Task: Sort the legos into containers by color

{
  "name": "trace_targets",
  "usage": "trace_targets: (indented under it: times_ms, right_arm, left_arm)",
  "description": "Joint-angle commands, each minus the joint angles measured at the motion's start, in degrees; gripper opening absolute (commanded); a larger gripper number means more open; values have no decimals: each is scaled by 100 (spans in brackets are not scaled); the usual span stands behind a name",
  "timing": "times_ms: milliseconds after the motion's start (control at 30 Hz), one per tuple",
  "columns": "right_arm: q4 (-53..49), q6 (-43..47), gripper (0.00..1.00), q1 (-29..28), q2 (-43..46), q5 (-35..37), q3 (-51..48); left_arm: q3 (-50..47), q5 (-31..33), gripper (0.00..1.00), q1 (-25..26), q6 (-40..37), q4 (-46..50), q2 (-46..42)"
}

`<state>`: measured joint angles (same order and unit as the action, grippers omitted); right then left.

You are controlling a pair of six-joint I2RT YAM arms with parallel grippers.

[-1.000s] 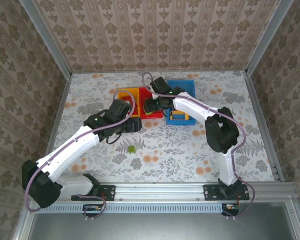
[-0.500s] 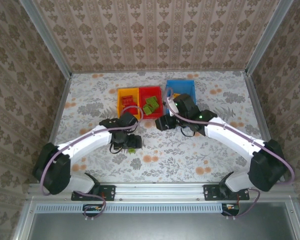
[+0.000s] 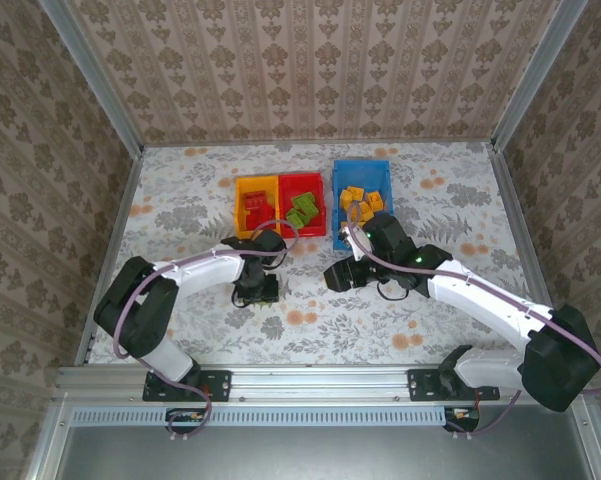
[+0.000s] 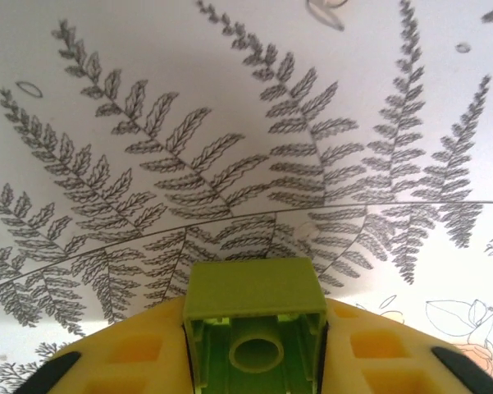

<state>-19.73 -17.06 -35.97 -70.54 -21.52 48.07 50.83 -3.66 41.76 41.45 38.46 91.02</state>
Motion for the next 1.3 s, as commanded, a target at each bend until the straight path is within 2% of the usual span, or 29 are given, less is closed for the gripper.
trace_targets:
  times_ms: [0,133,233,533,667,800,900,967,1133,1233,1267]
  right_arm:
    - [60,-137,67,-19,252,-88,-31]
    - [243,-346,67,110,458,91,77]
    - [468,-528,68,298,482,128,242]
    - [474,-764,69,878,-77,272,1011]
    - [575,-898,70,1097,-131,167,1111]
    - [550,-970,71,1210,-105,96,1109]
    - [455,-966,73,1242,-74,39,1059]
    - [366,-928,74,1258,-35,-9,1033]
    - [78,-785,76,1304,216,23,949]
    - [-280,-717,81,1404,422,271,897]
    - [-491,-723,96,1482,497,453,912]
  left_arm:
    - [303,283,28,128,-75,136,-58]
    - [1136,469,26,175,-202,527,-245]
    - [2082,515,26,81,-379,752,53]
    - [4897,701,29,-315,-968,1098,1988]
    - [5625,889,32,-435,-1041,1171,2702]
    - [5902,949,39,-519,-983,1164,3062]
    - [6041,912,60,-531,-927,1199,3158]
    - [6092,898,66,-507,-928,1199,3111]
    - [6073,945,68,-443,-823,1236,2628]
    - [5649,1040,69,-447,-676,1165,2064]
    - [5420,1078,70,-473,-608,1136,1780]
